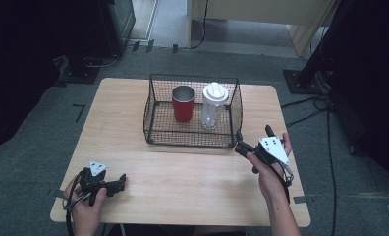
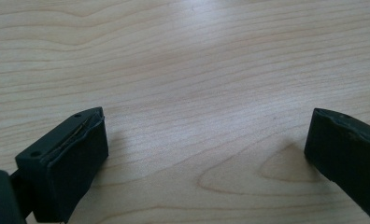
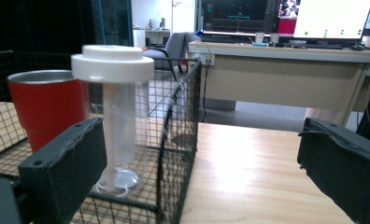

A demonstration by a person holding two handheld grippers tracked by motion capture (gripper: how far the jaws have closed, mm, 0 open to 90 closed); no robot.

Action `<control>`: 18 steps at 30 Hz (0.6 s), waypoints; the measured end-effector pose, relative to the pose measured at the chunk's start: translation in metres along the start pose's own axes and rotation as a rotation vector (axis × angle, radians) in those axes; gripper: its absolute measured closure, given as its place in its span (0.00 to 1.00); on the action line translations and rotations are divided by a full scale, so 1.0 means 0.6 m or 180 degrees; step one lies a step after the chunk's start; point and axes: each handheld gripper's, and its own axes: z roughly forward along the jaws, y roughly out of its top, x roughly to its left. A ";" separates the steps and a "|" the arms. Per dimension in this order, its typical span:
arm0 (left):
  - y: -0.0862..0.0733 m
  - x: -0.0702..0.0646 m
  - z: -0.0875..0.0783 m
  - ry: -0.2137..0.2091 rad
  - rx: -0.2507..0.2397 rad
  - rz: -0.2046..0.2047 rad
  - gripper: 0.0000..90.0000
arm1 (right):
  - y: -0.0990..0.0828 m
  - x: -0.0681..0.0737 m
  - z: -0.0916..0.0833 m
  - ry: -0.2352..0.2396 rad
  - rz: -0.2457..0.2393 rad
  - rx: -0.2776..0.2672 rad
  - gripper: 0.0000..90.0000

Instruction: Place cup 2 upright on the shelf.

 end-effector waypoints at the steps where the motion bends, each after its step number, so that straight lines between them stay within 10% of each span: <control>1: 0.000 0.000 0.000 0.0000 0.0000 0.0000 0.00 | -0.003 -0.003 -0.002 -0.0008 0.0002 0.0009 0.02; 18: 0.000 0.000 0.000 0.0001 -0.0001 -0.0001 0.00 | -0.048 -0.053 -0.036 -0.0187 0.0017 0.0175 0.02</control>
